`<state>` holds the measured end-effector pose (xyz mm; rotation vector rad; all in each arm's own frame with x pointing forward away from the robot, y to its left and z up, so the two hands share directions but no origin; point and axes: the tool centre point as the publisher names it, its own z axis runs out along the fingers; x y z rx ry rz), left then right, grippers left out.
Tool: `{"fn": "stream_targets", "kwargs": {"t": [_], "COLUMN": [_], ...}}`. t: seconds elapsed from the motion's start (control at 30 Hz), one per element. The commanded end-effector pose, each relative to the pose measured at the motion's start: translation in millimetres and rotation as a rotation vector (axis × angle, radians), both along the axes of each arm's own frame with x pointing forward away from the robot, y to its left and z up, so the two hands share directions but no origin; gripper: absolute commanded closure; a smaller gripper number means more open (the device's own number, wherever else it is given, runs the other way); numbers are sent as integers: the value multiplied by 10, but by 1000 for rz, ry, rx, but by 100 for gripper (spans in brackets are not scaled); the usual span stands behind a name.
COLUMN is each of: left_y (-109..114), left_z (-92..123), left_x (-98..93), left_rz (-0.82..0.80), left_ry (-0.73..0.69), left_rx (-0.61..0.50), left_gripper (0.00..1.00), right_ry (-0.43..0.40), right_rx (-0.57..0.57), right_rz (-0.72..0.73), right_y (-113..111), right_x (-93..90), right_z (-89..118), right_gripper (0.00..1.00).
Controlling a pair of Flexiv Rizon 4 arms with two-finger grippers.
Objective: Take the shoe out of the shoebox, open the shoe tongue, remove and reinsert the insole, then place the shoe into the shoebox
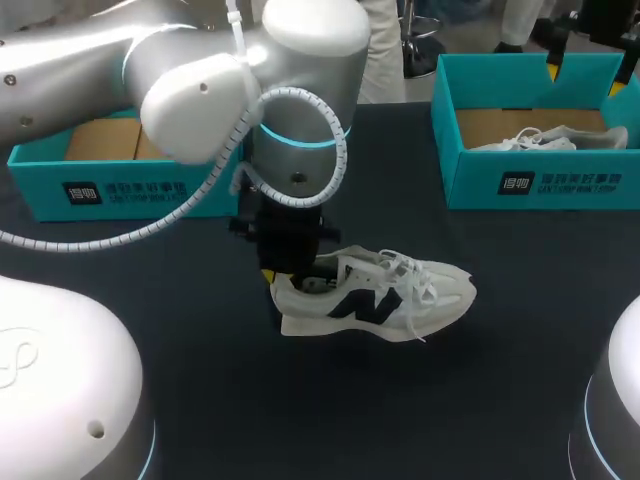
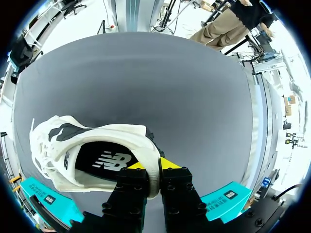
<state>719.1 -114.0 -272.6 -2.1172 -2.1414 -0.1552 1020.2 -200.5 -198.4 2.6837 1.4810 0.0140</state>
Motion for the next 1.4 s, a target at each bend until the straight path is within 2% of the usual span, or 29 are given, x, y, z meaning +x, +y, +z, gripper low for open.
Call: {"fn": "stream_targets", "kwargs": {"t": [0.03, 0.27, 0.53, 0.97, 1.3, 1.33, 1.37, 1.4], "left_y": [-87, -133, -146, -195, -190, -186, -181, -178], "left_z": [-160, -387, -543, -760, -874, -870, -856, -830], "left_x": [14, 4, 49, 151, 206, 212, 220, 224], "left_rz": [6, 12, 12, -25, -24, -23, -22, -20], "left_ry": [0, -2, -28, -56, -27, -26, -24, -26], "left_rx": [19, 43, 61, 41, 59, 59, 57, 54], "left_gripper": [100, 100, 100, 100, 100, 78, 65, 23], "right_ry": [-2, -2, -2, -2, -2, -2, -2, -2], "right_rx": [1, 1, 1, 1, 1, 1, 1, 1], "right_rz": [0, 0, 0, 0, 0, 0, 0, 0], "right_y": [-2, -2, -2, -2, -2, -2, -2, -2], "right_x": [-8, -8, -8, -8, -8, -8, -8, -8], "right_z": [-1, -1, -1, -1, -1, -1, -1, -1], "right_gripper": [0, 0, 0, 0, 0, 0, 0, 0]}}
